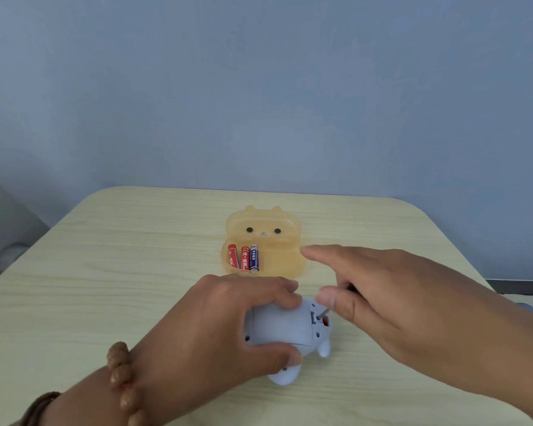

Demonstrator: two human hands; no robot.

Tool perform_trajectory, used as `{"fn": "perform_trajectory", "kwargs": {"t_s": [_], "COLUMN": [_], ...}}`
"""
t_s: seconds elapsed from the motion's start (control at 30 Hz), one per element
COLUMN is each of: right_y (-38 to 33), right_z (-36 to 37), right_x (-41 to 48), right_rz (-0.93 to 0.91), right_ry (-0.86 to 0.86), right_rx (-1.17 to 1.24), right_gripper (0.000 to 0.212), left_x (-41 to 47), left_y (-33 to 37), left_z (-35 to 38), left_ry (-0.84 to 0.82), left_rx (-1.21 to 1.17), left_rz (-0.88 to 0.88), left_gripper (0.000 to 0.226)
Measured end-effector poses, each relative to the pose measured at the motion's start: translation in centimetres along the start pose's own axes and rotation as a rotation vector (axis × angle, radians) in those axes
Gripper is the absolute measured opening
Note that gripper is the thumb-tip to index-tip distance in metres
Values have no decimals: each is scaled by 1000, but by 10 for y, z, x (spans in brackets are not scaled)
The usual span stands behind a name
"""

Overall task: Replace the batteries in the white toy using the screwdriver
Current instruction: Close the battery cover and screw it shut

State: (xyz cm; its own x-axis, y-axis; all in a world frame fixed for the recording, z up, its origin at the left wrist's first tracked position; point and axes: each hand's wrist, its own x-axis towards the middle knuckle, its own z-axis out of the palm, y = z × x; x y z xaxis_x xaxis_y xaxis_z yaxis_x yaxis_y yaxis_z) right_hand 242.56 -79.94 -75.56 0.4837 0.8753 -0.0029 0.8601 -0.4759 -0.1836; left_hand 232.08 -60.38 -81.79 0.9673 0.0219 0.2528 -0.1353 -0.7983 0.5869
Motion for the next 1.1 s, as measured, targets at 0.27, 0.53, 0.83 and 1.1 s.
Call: {"fn": "perform_trajectory", "kwargs": {"t_s": [0.27, 0.53, 0.83, 1.1], "right_y": [2, 1, -1, -2], "right_z": [3, 6, 5, 8], "right_x": [0, -2, -1, 1], "right_rz": [-6, -15, 22, 57], "right_ry": [44, 45, 81, 118], "right_rx": [51, -24, 99, 50], "right_gripper": [52, 61, 49, 62], "left_x": [0, 0, 0, 0], "left_y": [1, 2, 1, 2], "left_z": [0, -1, -1, -2], "left_ry": [-2, -6, -3, -16], "left_rx": [-16, -28, -30, -19], "left_rz": [-8, -17, -19, -24], "left_gripper": [57, 54, 55, 52]}}
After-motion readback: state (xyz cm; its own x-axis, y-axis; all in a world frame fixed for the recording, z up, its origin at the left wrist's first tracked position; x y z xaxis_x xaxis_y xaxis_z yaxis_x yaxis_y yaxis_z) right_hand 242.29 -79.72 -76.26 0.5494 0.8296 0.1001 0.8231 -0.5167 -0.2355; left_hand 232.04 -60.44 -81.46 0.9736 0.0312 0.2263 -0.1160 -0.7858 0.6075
